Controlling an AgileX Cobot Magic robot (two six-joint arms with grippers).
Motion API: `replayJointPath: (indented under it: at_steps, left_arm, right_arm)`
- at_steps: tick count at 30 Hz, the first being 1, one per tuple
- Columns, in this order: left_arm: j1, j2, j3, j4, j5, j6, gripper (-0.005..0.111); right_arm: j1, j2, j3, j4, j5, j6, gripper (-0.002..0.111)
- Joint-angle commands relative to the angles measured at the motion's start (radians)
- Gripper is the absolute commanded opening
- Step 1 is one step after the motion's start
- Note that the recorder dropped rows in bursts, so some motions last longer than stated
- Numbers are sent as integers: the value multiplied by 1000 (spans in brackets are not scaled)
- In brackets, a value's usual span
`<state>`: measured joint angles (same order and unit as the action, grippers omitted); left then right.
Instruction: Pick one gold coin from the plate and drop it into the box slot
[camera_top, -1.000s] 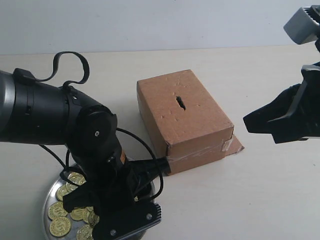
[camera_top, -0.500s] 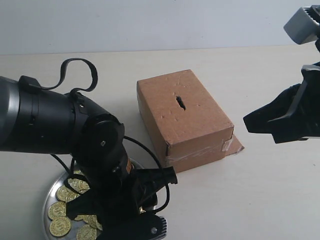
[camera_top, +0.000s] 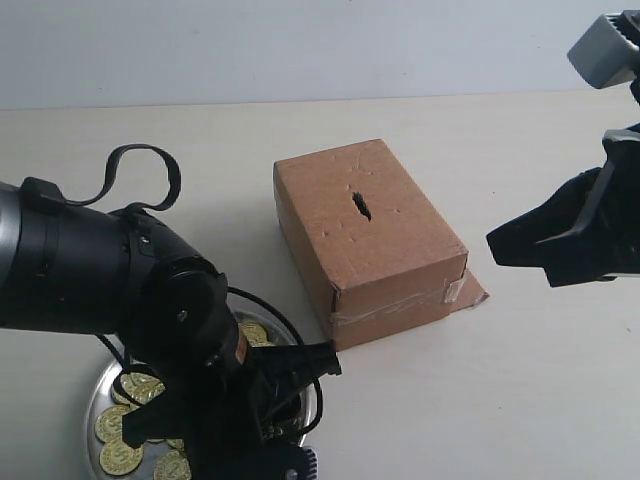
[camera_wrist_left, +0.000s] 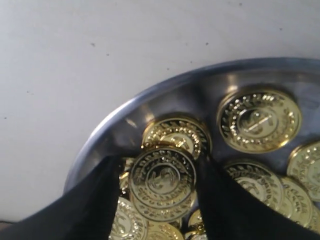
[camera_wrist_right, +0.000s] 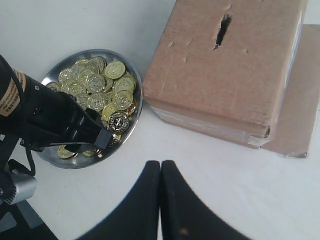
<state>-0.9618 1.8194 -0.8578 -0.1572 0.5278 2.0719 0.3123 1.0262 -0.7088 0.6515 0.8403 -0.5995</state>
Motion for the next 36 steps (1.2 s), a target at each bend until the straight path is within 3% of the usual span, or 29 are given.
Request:
replayJointPath:
  at_steps: [1,36]
  left_arm:
    - [-3,7,11,9,-33,-12,49]
    - [-3,-21,11,17,-42,-12,40]
  right_arm:
    - [1,-5,2,1,-3,-8,0]
    - [1,-5,2,1,-3,-8,0]
